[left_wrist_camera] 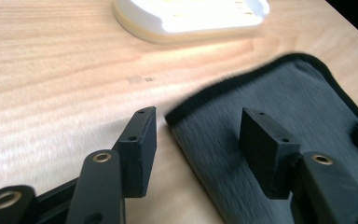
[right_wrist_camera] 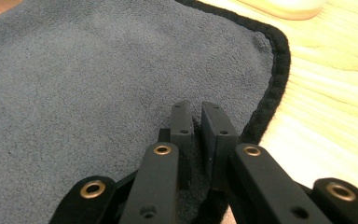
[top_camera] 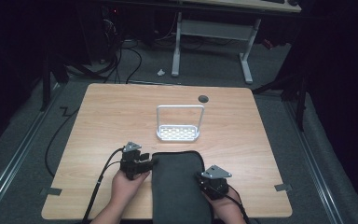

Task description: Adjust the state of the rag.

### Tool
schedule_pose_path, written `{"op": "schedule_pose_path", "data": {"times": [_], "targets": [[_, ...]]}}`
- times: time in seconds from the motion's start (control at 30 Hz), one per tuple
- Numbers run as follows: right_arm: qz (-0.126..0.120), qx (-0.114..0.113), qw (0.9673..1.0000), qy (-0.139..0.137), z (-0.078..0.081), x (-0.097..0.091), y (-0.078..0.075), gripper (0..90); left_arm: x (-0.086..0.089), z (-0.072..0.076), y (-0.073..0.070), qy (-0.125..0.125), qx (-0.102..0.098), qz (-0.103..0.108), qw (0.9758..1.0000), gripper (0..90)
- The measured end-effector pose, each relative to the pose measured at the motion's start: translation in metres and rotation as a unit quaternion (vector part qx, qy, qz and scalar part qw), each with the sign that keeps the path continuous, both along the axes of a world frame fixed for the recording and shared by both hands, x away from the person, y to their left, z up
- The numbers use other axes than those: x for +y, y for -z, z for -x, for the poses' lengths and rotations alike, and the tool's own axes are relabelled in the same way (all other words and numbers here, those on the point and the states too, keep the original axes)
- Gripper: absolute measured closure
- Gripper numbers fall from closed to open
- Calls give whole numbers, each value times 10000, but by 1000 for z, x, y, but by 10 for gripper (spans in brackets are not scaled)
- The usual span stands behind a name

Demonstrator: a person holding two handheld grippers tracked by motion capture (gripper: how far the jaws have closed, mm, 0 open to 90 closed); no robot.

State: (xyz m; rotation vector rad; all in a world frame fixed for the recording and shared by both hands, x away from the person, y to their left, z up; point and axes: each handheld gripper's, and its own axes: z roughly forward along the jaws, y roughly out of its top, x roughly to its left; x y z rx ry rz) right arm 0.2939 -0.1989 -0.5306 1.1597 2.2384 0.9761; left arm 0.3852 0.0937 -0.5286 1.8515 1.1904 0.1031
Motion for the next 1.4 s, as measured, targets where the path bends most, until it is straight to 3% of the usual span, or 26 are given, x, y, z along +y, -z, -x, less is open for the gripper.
{"op": "schedule_pose_path", "data": {"times": [0.1,0.17,0.33,0.4,0.5,0.6,0.7,0.83,0.93,1.4], "targets": [[-19,47,10000,-18,2,0,-1,839,-2,-4,4,-76,215,69,9997,497],[-21,49,10000,-59,4,0,-1,839,-6,-2,4,-26,163,0,9999,527],[-106,114,9998,-107,6,-1,-1,813,-10,2,6,98,11,-198,9998,696],[-249,125,9996,-52,6,-4,-4,795,-11,3,6,139,-65,-244,9996,731],[-395,-43,9990,192,6,-12,-11,772,-12,5,8,187,-150,-263,9994,774],[-458,-55,9977,499,-6,-22,-13,713,-13,6,8,190,-195,-283,9992,781],[-539,124,9962,678,-25,-23,-11,607,-13,7,9,203,-219,-292,9991,781],[-467,338,9954,763,-46,-14,-6,494,-12,7,9,208,-172,-216,9994,780],[-491,421,9956,682,-52,-9,0,471,-12,7,9,209,-169,-213,9994,779],[-507,599,9954,545,-52,-1,-3,767,-12,7,9,229,-175,-223,9993,780]]}}
